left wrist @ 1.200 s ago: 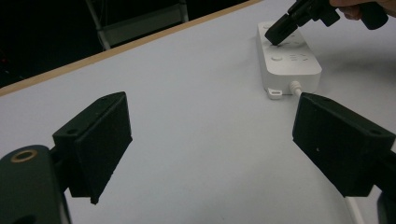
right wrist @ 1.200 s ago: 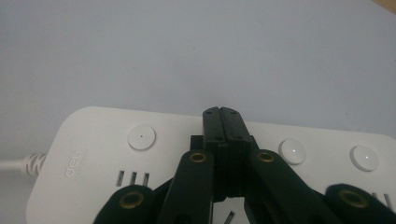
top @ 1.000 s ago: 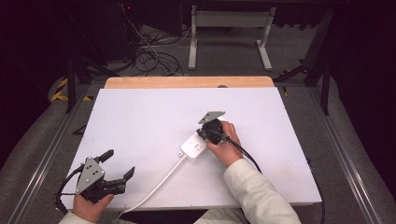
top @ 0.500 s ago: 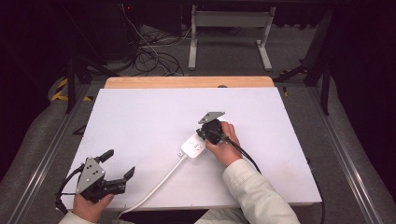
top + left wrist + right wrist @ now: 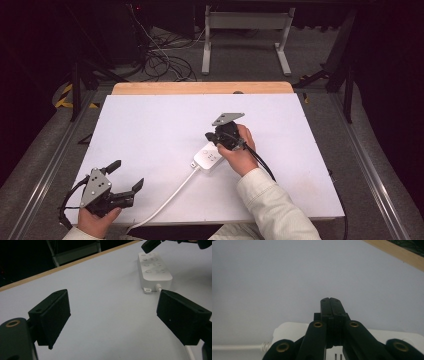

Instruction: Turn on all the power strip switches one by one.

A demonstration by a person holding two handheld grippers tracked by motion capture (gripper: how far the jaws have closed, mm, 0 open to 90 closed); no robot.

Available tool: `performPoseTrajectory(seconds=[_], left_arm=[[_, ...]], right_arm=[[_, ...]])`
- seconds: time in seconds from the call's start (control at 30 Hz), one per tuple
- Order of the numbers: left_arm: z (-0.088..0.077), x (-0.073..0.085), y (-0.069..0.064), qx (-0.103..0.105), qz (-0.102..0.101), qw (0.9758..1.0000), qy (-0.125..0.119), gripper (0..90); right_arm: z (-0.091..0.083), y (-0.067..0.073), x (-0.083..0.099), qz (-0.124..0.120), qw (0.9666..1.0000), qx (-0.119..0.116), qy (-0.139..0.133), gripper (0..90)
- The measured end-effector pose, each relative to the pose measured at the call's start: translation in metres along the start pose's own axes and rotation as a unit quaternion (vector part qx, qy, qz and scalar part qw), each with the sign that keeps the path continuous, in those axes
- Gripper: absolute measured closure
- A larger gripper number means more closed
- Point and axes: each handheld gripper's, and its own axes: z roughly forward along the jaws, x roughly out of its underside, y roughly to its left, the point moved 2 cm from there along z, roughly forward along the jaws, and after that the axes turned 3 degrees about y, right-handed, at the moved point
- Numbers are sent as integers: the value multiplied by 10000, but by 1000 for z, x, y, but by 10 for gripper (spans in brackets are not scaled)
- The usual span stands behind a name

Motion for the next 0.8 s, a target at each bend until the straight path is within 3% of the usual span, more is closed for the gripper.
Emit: performPoseTrajectory(seconds=[0.13,0.53,0.67,0.8], left_arm=[[-1,0,-1,7,-8,10000,-22,120],[0,0,0,3,7,10000,-2,120],[-1,0,0,-7,18,10000,3,120],[0,0,0,0,-12,10000,-1,120]], right_arm=[[-6,7,-4,-159,9999,-1,-1,900],[-8,8,-4,-191,9998,-68,24,900],[-1,11,0,-389,9987,-203,242,900],[6,14,5,-428,9981,-292,346,900]])
